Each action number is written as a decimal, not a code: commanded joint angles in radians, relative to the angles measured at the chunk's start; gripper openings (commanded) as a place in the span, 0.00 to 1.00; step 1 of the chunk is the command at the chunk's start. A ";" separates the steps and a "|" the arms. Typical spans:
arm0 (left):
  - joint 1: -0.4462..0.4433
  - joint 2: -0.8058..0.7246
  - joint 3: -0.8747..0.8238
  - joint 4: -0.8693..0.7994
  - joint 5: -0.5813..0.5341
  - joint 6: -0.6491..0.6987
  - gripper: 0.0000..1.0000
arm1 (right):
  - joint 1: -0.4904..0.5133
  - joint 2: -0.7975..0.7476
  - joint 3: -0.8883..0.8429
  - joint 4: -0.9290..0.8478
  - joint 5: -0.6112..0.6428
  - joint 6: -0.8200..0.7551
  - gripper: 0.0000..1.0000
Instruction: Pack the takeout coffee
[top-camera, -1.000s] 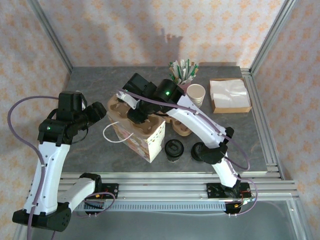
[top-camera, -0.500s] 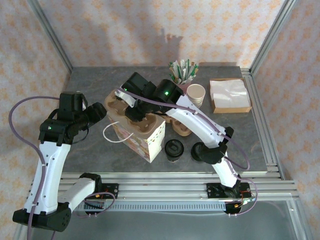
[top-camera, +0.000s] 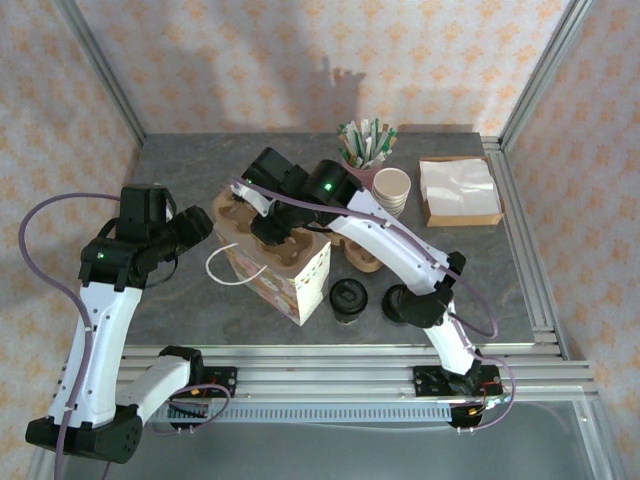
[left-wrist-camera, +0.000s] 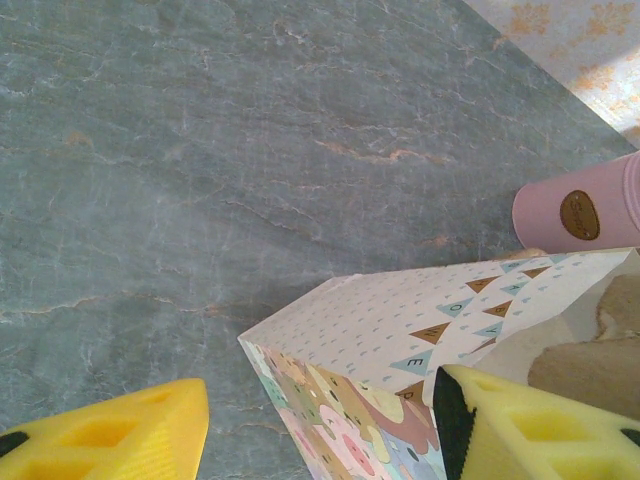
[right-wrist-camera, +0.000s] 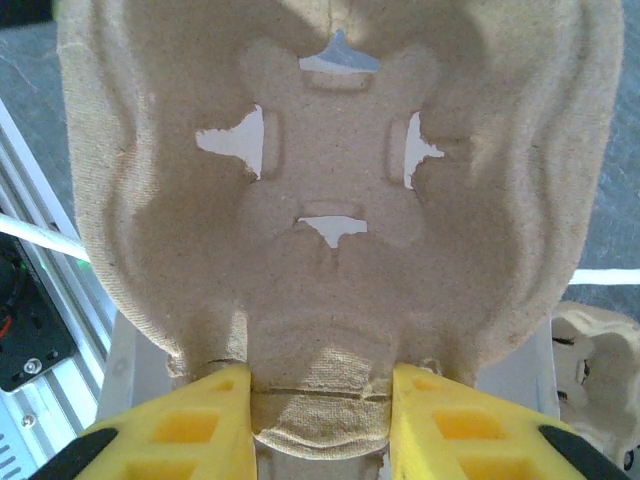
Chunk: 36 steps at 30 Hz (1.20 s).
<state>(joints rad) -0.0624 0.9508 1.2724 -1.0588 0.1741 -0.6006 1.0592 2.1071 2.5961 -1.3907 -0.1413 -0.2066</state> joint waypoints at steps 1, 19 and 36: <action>0.014 -0.009 -0.005 0.008 -0.033 0.016 0.61 | -0.005 -0.012 -0.036 -0.036 0.023 0.021 0.32; 0.014 0.009 -0.010 0.010 -0.044 0.028 0.61 | -0.002 -0.051 -0.030 -0.062 0.007 0.064 0.32; 0.014 0.021 -0.010 0.014 -0.020 0.042 0.61 | 0.001 -0.015 -0.013 -0.145 0.008 0.076 0.32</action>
<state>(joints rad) -0.0624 0.9691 1.2724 -1.0588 0.1505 -0.5770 1.0584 2.1048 2.5542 -1.4883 -0.1387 -0.1417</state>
